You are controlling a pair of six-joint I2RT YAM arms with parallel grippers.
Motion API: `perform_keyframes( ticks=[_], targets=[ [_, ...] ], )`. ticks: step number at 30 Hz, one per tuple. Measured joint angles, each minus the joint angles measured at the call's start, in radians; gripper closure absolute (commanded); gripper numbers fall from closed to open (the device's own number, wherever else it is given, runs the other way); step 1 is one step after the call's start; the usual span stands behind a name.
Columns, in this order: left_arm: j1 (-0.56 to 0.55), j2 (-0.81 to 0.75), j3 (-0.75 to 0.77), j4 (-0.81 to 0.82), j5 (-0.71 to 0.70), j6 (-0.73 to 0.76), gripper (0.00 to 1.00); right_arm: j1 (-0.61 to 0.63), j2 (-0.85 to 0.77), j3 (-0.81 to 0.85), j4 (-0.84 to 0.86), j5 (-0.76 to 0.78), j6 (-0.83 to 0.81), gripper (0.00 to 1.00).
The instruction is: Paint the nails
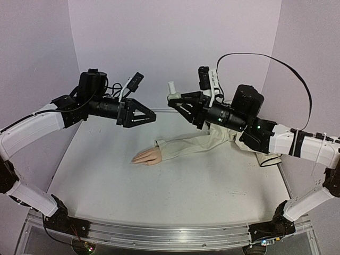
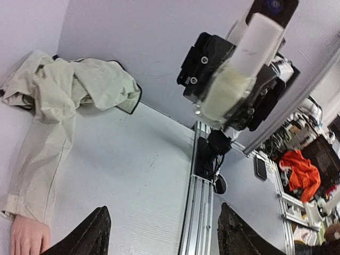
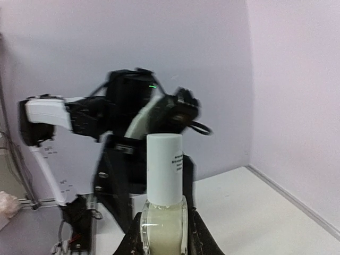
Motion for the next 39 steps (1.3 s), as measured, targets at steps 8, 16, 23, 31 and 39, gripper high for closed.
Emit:
perform_keyframes(
  ticks=[8,16,23,31,39],
  targets=[
    [-0.003,-0.116,-0.010,0.003,-0.316,-0.215,0.31,0.104,0.121,0.064,-0.078,0.535,-0.133,1.00],
    [-0.003,-0.122,-0.010,0.022,-0.451,-0.296,0.40,0.269,0.319,0.190,-0.116,0.872,-0.220,1.00],
    [-0.003,-0.117,-0.011,0.022,-0.488,-0.323,0.49,0.285,0.355,0.258,-0.115,0.929,-0.240,1.00],
    [-0.003,-0.071,-0.009,0.053,-0.497,-0.339,0.67,0.288,0.380,0.286,-0.101,0.930,-0.259,1.00],
    [-0.005,-0.027,-0.007,0.077,-0.472,-0.344,0.96,0.291,0.393,0.286,-0.106,0.935,-0.264,1.00]
  ],
)
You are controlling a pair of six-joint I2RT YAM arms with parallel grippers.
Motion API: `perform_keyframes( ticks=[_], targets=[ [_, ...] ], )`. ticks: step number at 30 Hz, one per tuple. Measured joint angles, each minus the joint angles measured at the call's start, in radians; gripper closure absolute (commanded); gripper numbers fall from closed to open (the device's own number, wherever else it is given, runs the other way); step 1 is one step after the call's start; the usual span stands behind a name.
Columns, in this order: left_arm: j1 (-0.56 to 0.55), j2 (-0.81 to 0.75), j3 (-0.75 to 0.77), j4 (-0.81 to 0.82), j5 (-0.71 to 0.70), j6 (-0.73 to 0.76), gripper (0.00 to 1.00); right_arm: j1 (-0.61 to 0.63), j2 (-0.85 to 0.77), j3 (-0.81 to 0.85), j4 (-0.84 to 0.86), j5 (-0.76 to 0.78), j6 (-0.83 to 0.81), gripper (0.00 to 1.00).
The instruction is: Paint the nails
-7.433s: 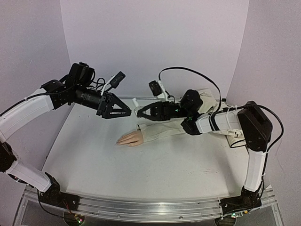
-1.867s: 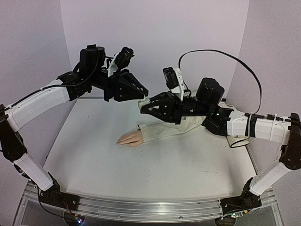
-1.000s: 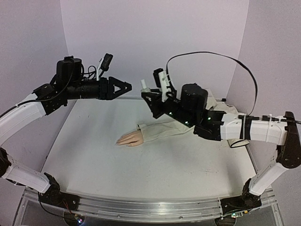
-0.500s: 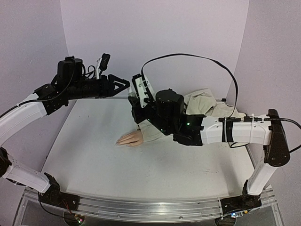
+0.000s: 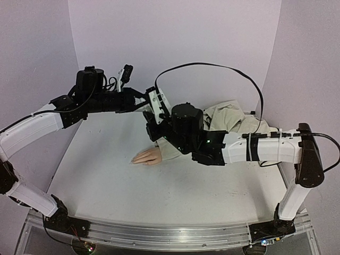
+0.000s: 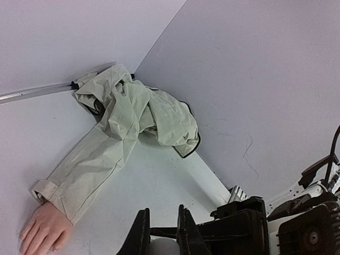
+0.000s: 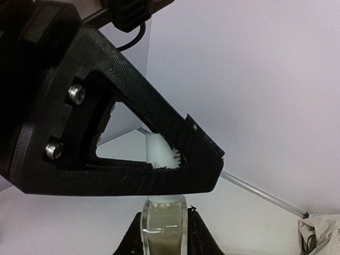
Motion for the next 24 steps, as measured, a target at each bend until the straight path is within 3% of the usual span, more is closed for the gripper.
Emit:
perform_keyframes(
  ticks=[5,8,11,14,17,20,24],
  targets=[
    [0.001,0.025,0.007,0.024,0.039,0.023,1.00,-0.009,-0.001,-0.006,0.002,-0.004,0.018,1.00],
    [0.014,0.051,0.020,0.035,0.120,0.063,1.00,-0.040,-0.036,-0.045,0.000,-0.102,0.048,1.00],
    [0.027,0.078,0.044,0.050,0.253,0.130,1.00,-0.117,-0.106,-0.097,-0.026,-0.353,0.106,1.00],
    [0.036,0.112,0.093,0.095,0.477,0.238,1.00,-0.221,-0.184,-0.137,-0.023,-0.769,0.188,1.00],
    [0.020,0.141,0.151,0.128,0.698,0.334,1.00,-0.265,-0.234,-0.158,0.014,-1.073,0.293,1.00],
    [-0.027,0.172,0.233,0.144,0.888,0.421,1.00,-0.264,-0.265,-0.189,0.122,-1.249,0.420,1.00],
    [-0.077,0.225,0.319,0.153,1.002,0.476,0.98,-0.258,-0.301,-0.236,0.238,-1.345,0.533,1.00]
  ],
)
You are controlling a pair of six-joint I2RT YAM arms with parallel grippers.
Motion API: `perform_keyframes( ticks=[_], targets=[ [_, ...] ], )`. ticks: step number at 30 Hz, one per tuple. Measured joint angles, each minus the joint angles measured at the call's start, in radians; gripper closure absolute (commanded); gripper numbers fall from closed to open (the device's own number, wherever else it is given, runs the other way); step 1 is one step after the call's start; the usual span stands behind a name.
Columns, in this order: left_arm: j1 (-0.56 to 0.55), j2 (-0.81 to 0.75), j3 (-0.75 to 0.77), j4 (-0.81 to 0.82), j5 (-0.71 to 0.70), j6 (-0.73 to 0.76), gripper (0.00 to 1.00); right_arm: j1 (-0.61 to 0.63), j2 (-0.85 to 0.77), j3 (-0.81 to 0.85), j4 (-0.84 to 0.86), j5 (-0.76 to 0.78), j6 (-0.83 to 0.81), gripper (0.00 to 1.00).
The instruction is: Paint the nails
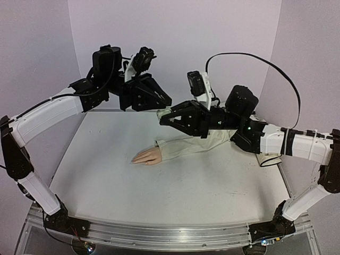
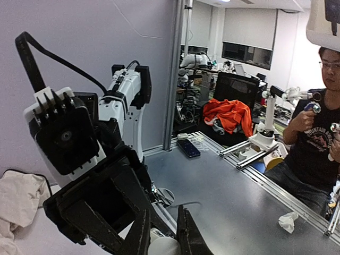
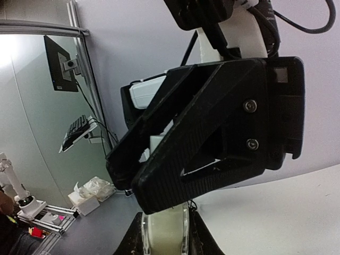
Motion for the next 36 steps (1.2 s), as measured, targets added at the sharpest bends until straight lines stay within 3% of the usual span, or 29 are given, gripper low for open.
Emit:
perform_keyframes(
  ticks=[3,7,13,19,27,36],
  targets=[
    [-0.012,0.037,0.034,0.002,0.021,0.008,0.84,-0.004,-0.027,-0.042,0.031,0.006,0.035,1.00],
    [-0.001,0.036,-0.002,-0.007,-0.043,-0.005,0.53,-0.028,-0.056,-0.087,0.028,0.044,0.023,1.00],
    [0.097,-0.090,-0.213,-0.052,-0.283,-0.084,0.20,-0.038,-0.147,-0.082,-0.074,0.235,-0.105,1.00],
    [0.112,-0.250,-0.382,-0.112,-0.542,-0.172,0.17,-0.037,-0.156,-0.071,-0.158,0.515,-0.204,1.00],
    [0.109,-0.378,-0.441,-0.135,-0.916,-0.402,0.16,-0.023,-0.049,-0.063,-0.216,0.836,-0.226,1.00],
    [0.109,-0.280,-0.440,-0.115,-0.984,-0.537,0.24,0.121,0.124,0.074,-0.292,1.109,-0.289,1.00]
  ],
)
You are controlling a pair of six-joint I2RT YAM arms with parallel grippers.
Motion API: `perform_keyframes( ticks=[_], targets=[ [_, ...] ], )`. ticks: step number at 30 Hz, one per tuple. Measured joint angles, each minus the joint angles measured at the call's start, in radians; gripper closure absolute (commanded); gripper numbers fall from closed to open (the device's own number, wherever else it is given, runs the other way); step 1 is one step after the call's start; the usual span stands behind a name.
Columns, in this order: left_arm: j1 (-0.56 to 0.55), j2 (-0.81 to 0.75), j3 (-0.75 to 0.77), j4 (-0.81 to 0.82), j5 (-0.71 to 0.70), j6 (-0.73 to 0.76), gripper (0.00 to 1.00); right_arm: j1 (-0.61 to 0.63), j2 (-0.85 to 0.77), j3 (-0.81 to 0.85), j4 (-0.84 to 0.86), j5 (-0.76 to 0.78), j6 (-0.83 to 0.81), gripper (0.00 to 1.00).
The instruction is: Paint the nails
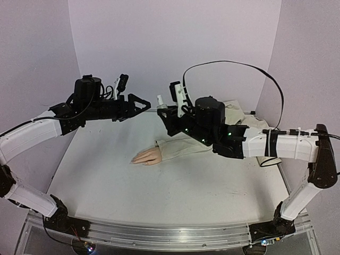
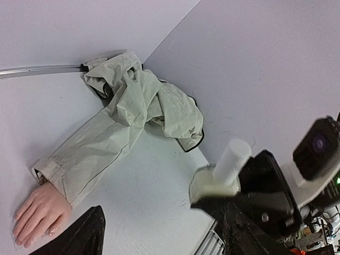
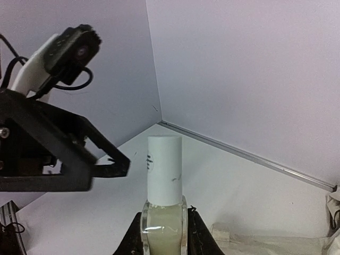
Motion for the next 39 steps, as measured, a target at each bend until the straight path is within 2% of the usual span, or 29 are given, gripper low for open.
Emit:
perform_keyframes(
  ticks=[8,10,14,16,20,30,34,35,39],
  targets=[
    [-0.048,0.022,0.008,0.055,-0.036,-0.017,0.40,0.082,0.075,0.087,-0.024,0.123,-0.064,1.00],
    [-0.058,0.023,0.010,0.072,-0.046,-0.016,0.40,0.086,0.084,0.100,-0.024,0.133,-0.077,1.00],
    [-0.069,0.031,0.018,0.093,-0.061,-0.012,0.28,0.104,0.098,0.109,-0.025,0.142,-0.098,1.00],
    [-0.070,0.038,0.030,0.099,-0.068,-0.013,0.29,0.109,0.102,0.110,-0.026,0.145,-0.105,1.00],
    [-0.071,0.039,0.050,0.104,-0.080,0.003,0.49,0.115,0.102,0.110,-0.031,0.151,-0.113,1.00],
    [-0.082,0.082,0.100,0.124,-0.066,0.015,0.81,0.115,0.102,0.110,-0.029,0.161,-0.114,1.00],
    [-0.081,0.107,0.106,0.125,-0.047,0.022,0.97,0.115,0.099,0.109,-0.025,0.168,-0.114,1.00],
    [-0.079,0.109,0.107,0.126,-0.033,0.037,1.00,0.115,0.096,0.106,-0.027,0.167,-0.114,1.00],
    [-0.074,0.110,0.107,0.133,0.030,0.069,1.00,0.107,0.066,0.083,-0.034,0.116,-0.124,1.00]
  ],
)
